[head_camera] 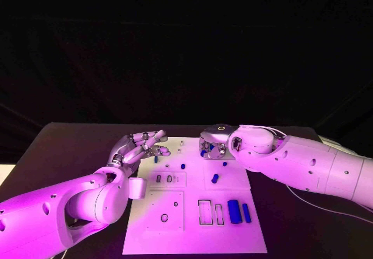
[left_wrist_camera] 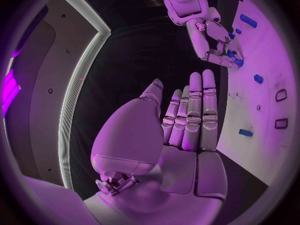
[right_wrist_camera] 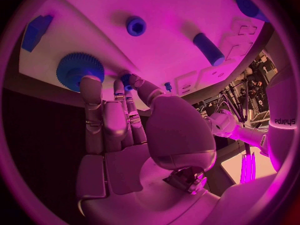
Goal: Assemble the parts on the task board
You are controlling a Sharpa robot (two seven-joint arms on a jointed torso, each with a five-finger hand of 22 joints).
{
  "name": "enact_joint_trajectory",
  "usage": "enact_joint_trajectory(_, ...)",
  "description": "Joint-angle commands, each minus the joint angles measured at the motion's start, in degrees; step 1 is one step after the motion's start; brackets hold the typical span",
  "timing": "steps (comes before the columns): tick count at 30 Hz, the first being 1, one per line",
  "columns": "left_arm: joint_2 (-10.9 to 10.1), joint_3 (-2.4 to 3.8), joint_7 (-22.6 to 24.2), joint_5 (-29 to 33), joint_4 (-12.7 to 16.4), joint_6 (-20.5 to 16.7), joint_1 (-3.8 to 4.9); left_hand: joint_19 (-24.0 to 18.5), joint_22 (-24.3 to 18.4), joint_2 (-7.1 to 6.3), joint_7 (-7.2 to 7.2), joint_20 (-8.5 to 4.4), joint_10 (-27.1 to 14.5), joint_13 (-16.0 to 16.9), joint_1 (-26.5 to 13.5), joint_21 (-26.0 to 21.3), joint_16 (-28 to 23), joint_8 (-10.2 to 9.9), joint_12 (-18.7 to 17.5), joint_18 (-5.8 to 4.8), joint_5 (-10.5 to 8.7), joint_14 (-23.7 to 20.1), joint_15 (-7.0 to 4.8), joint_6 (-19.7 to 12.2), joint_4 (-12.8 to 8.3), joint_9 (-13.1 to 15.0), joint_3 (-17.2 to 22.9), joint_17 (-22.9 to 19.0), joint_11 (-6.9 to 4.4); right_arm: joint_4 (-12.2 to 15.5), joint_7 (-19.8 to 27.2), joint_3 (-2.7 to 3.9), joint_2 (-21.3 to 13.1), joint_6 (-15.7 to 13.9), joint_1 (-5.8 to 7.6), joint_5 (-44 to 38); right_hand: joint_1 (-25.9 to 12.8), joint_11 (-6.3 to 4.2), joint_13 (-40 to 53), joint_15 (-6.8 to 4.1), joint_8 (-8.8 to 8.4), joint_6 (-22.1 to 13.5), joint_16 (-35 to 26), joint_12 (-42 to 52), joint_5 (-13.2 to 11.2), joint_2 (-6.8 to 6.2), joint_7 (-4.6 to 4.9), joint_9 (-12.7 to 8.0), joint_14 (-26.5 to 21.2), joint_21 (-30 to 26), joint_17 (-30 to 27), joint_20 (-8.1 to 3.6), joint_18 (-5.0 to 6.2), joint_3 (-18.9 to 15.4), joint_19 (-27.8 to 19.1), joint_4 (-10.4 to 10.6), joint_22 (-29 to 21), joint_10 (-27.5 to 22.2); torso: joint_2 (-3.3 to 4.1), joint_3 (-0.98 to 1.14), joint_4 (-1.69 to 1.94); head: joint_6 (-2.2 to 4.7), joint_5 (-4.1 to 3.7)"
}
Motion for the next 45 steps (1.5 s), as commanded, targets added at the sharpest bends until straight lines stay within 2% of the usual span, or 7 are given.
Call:
enact_joint_trajectory(1, -0.11, 0.05, -0.12, 0.07, -0.03, 0.71, 0.07, -0.16, 0.08, 0.13, 0.27, 0.08, 0.09, 0.0, -0.35, 0.32, 0.24, -0.22, -0.4, -0.07, 0.32, -0.45, -0.13, 0.11, -0.13, -0.07, -0.25, 0.11, 0.18, 0.2, 0.26, -0.16, -0.22, -3.53, -0.26, 0.11, 0.69, 0.16, 0.09, -0.35, 0.06, 0.31, 0.32, -0.06, -0.7, 0.45, 0.06, 0.24, 1.77, 0.43, -0.1, -0.02, -0.64, 0.41, 0.2, 0.12, 0.37, 0.4, 0.21, -0.06, 0.21, 0.05, -0.19)
enact_joint_trajectory(5, -0.17, 0.05, -0.25, 0.07, -0.12, 0.58, 0.07, -0.19, 0.16, 0.26, 0.26, 0.08, 0.11, 0.0, -0.25, 0.45, 0.33, -0.25, -0.44, -0.06, 0.35, -0.54, -0.14, 0.12, -0.18, -0.07, -0.16, 0.27, 0.18, 0.49, -0.29, -0.15, -0.33, -6.02, -0.27, 0.39, 0.81, 0.18, 0.06, -0.32, -0.03, 0.24, 0.31, -0.16, -0.73, 0.43, 0.11, 0.23, 1.7, 0.6, -0.19, 0.0, -0.65, 0.65, 0.14, 0.12, 0.53, 0.3, 0.26, -0.1, 0.21, 0.3, -0.18)
enact_joint_trajectory(11, -0.1, 0.04, -0.29, 0.07, -0.22, 0.84, 0.07, -0.22, 0.22, 0.34, 0.26, 0.08, 0.12, 0.01, -0.17, 0.53, 0.39, -0.28, -0.47, -0.05, 0.35, -0.59, -0.14, 0.13, -0.23, -0.06, -0.09, 0.38, 0.17, 2.01, -1.83, 0.13, -0.59, -11.91, -0.26, 1.35, 1.04, 0.31, 0.01, -0.23, -0.24, 0.09, 0.49, -0.3, -0.59, 0.35, 0.31, 0.21, 1.6, 0.97, -0.11, 0.05, -0.67, 1.33, -0.04, 0.13, 0.83, 0.11, 0.44, -0.19, 0.43, 0.46, -0.15)
enact_joint_trajectory(15, -0.06, 0.04, -0.35, 0.07, -0.25, 1.0, 0.07, -0.26, 0.27, 0.39, 0.25, 0.08, 0.12, 0.01, -0.09, 0.62, 0.45, -0.3, -0.51, -0.05, 0.36, -0.65, -0.15, 0.14, -0.29, -0.06, -0.03, 0.5, 0.17, 1.46, -3.1, 0.32, 0.27, -13.56, -0.19, 1.55, 1.02, 0.37, 0.0, -0.19, -0.32, 0.03, 0.52, -0.32, -0.71, 0.29, 0.4, 0.21, 1.55, 1.12, -0.14, 0.13, -0.71, 1.54, -0.09, 0.2, 0.98, 0.03, 0.48, -0.25, 0.45, 0.73, -0.03)
enact_joint_trajectory(32, 0.05, 0.04, -0.67, 0.07, 0.01, 1.2, 0.07, -0.5, 0.37, 0.44, 0.28, 0.1, 0.11, 0.01, 0.04, 0.74, 0.47, -0.37, -0.61, -0.07, 0.34, -0.99, -0.11, 0.14, -0.41, -0.05, 0.07, 0.74, 0.19, -4.14, -3.93, 0.42, 6.18, -15.81, -0.04, 1.63, 0.54, 0.59, -0.05, 0.01, -0.64, -0.26, 0.72, -0.41, -1.2, -0.15, 0.6, 0.16, 1.46, 1.54, -0.08, 0.37, -0.73, 2.01, -0.32, 0.71, 1.31, -0.4, 0.94, -0.5, 0.93, 1.19, 0.01)
enact_joint_trajectory(45, 0.03, 0.04, -0.78, 0.07, 0.19, 1.28, 0.07, -0.61, 0.4, 0.43, 0.28, 0.11, 0.1, 0.01, 0.06, 0.77, 0.45, -0.4, -0.64, -0.07, 0.34, -1.14, -0.08, 0.14, -0.45, -0.05, 0.08, 0.81, 0.21, -6.95, -3.69, 0.38, 8.82, -13.11, -0.18, 1.74, 0.32, 0.67, -0.05, 0.1, -0.76, -0.36, 0.96, -0.39, -1.58, -0.47, 0.68, 0.15, 1.45, 1.76, 0.14, 0.46, -0.72, 2.22, -0.44, 0.94, 1.49, -0.6, 1.06, -0.59, 0.99, 1.18, 0.06)
